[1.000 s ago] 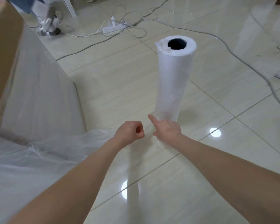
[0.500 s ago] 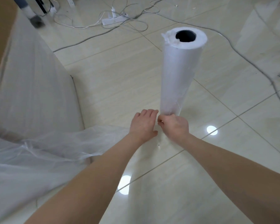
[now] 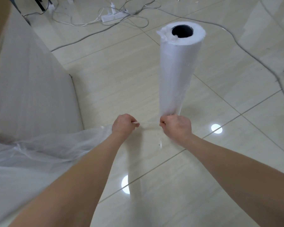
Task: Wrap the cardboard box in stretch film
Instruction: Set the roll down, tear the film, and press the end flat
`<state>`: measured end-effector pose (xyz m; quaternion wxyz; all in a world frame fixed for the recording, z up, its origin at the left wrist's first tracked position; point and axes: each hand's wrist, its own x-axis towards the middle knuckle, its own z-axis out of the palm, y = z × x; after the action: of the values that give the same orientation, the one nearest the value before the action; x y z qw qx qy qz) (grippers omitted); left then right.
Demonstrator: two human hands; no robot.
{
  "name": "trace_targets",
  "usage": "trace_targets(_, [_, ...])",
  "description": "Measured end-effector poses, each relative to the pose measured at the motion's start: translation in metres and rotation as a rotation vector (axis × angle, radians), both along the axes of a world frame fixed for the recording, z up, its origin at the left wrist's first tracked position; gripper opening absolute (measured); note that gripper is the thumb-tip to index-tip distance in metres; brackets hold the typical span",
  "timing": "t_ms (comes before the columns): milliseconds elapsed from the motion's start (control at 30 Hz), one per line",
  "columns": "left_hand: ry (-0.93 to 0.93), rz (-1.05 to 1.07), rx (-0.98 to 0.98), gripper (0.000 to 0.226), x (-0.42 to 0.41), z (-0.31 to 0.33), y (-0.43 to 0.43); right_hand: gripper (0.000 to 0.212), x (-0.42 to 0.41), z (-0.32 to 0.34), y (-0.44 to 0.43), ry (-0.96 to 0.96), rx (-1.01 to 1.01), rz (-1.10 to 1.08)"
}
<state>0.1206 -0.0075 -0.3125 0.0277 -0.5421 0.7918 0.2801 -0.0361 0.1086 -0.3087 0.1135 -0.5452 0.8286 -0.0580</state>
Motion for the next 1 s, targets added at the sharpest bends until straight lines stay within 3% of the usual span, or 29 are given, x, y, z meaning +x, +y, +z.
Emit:
trace_targets(167, [-0.091, -0.135, -0.045, 0.018, -0.003, -0.003, 0.008, 0.023, 0.001, 0.005, 0.005, 0.089, -0.022, 0.093])
trace_targets(333, [-0.171, -0.205, -0.092, 0.019, 0.001, -0.011, 0.015, 0.029, 0.025, 0.015, 0.02, 0.259, -0.168, 0.377])
trace_targets(467, [-0.185, -0.249, -0.125, 0.02, 0.003, -0.009, 0.021, 0.032, 0.03, 0.012, 0.021, 0.157, -0.041, 0.359])
trace_targets(533, [-0.2, -0.249, -0.122, 0.02, 0.002, -0.007, 0.022, 0.028, 0.035, 0.018, 0.02, 0.282, -0.122, 0.506])
trace_targets(633, [-0.201, -0.225, -0.112, 0.02, 0.006, -0.007, 0.019, 0.025, 0.045, 0.012, 0.028, 0.241, 0.063, 0.645])
trace_targets(700, [-0.211, -0.215, -0.114, 0.019, 0.01, -0.007, 0.015, 0.028, 0.04, 0.006, 0.032, 0.165, 0.291, 0.509])
trace_targets(733, [-0.215, -0.217, -0.114, 0.019, 0.012, -0.008, 0.014, 0.029, 0.036, 0.006, 0.032, 0.142, 0.304, 0.442])
trace_targets(800, [-0.22, -0.229, -0.11, 0.018, 0.012, -0.008, 0.012, 0.029, 0.03, 0.009, 0.033, 0.118, 0.223, 0.38])
trace_targets(833, [-0.221, -0.235, -0.105, 0.017, 0.012, -0.008, 0.012, 0.027, 0.028, 0.01, 0.033, 0.132, 0.076, 0.406])
trace_targets(933, [-0.228, -0.258, -0.093, 0.017, 0.011, -0.007, 0.012, 0.027, 0.033, 0.01, 0.038, 0.137, -0.358, 0.68])
trace_targets(1000, [-0.235, -0.271, -0.107, 0.018, 0.01, -0.005, 0.014, 0.032, 0.038, 0.014, 0.035, 0.12, -0.515, 0.765])
